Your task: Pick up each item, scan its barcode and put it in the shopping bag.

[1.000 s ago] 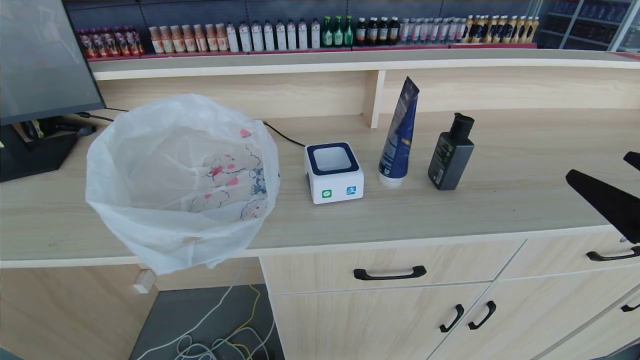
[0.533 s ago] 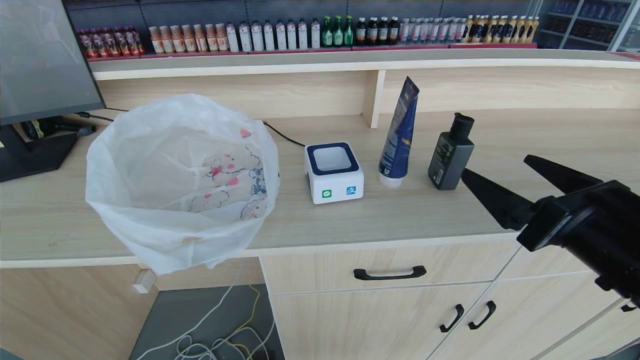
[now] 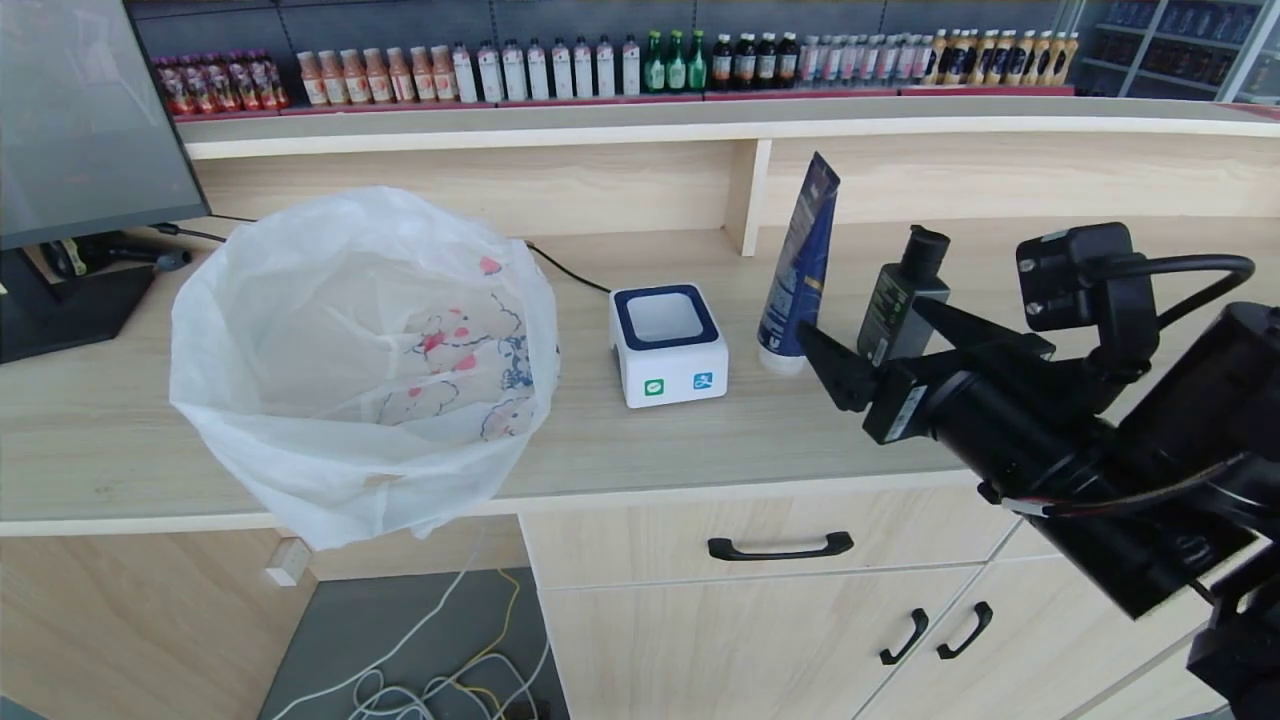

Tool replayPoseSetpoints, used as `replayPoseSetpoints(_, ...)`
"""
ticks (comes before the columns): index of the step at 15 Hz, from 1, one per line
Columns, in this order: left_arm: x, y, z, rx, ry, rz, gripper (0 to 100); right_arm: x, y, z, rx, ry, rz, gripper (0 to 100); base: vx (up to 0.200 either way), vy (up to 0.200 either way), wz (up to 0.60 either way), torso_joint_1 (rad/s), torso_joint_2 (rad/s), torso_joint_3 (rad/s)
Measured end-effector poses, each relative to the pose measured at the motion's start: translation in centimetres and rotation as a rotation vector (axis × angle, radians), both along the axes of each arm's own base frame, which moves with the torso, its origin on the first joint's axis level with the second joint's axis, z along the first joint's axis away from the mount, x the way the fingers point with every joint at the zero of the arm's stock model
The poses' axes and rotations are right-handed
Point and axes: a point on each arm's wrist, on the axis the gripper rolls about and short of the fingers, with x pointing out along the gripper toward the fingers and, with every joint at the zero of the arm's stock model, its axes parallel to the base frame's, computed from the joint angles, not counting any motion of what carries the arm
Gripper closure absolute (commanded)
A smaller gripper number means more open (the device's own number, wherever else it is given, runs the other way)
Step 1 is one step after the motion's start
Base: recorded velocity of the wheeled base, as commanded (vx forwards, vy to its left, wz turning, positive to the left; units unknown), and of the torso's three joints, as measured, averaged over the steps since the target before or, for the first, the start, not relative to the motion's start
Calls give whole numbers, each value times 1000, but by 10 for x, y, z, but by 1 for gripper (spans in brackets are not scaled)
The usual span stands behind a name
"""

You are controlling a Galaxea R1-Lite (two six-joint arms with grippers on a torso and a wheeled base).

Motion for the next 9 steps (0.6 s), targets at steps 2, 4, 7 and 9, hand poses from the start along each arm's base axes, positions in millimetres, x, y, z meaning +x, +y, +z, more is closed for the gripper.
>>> replayPoseSetpoints(2,0,0,0,0,0,0,0,12,8,0,3,-2,-2,0,0,0,0,0,0,0)
replayPoseSetpoints(4,0,0,0,0,0,0,0,23,12,-3,1,4,-12,0,0,0,0,0,0,0)
replayPoseSetpoints(7,0,0,0,0,0,1,0,37,16,-5,14,8,-31,0,0,0,0,0,0,0)
replayPoseSetpoints(9,0,0,0,0,0,1,0,50,13,-3,30,-3,-58,0,0,0,0,0,0,0)
